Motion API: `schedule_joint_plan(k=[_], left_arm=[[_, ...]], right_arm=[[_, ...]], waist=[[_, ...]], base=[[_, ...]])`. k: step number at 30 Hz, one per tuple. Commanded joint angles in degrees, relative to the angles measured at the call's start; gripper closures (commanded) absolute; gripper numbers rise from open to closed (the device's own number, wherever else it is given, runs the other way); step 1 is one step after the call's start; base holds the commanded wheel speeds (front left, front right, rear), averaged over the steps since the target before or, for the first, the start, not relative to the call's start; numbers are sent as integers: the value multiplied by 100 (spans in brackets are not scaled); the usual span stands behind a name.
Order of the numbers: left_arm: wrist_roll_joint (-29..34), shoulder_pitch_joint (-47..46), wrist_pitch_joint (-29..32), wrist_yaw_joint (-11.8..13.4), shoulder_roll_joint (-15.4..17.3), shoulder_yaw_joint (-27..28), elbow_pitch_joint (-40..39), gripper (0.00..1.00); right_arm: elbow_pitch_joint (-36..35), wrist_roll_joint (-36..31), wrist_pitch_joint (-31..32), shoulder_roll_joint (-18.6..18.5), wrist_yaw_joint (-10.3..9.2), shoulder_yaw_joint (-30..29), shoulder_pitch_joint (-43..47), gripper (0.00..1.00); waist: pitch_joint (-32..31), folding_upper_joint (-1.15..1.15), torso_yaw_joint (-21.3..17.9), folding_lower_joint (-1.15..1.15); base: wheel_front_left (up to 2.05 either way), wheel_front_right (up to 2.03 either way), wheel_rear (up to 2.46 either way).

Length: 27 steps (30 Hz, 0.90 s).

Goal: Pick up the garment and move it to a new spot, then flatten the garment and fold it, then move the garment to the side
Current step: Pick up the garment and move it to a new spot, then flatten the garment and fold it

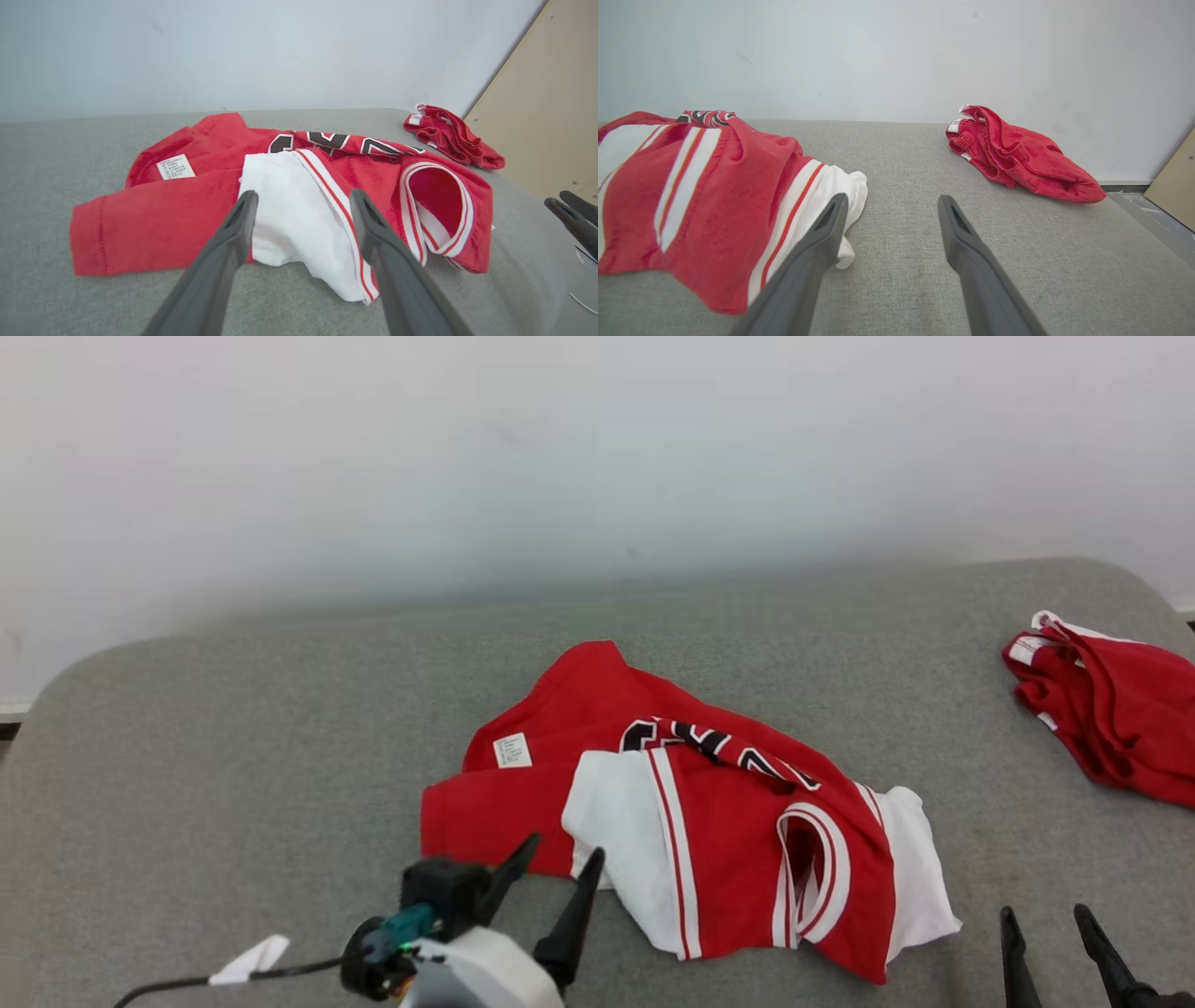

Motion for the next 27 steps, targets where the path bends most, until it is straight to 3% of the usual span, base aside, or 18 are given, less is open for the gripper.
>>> schedule_joint_plan(k=[1, 6, 8, 13, 19, 27], left_arm=[[20, 316, -207, 122, 134, 140, -48, 0], [74, 964, -412, 314, 257, 668, -207, 0], [102, 1295, -417, 372, 167, 1110, -381, 0], [650, 2077, -412, 295, 4, 1991, -701, 0], [1636, 2913, -413, -223, -411, 3004, -925, 0], [2533, 3426, -414, -1069, -1011, 3806, -876, 0]], right_arm=[[-55, -92, -14, -12, -17, -36, 91, 0], [-98, -101, -14, -14, -17, -70, 170, 0], [-110, -82, -14, -13, -17, -77, 194, 0], [-141, -84, -14, -15, -17, -63, 270, 0], [-145, -22, -14, -15, -17, -13, 362, 0], [-114, 159, -14, -14, -17, 43, 435, 0]], waist=[[-139, 0, 185, 0], [-243, 0, 378, 0], [-282, 0, 451, 0], [-351, 0, 592, 0], [-411, 0, 751, 0], [-468, 0, 813, 0]], base=[[0, 0, 0], [0, 0, 0], [0, 0, 0], [0, 0, 0], [0, 0, 0], [0, 0, 0]])
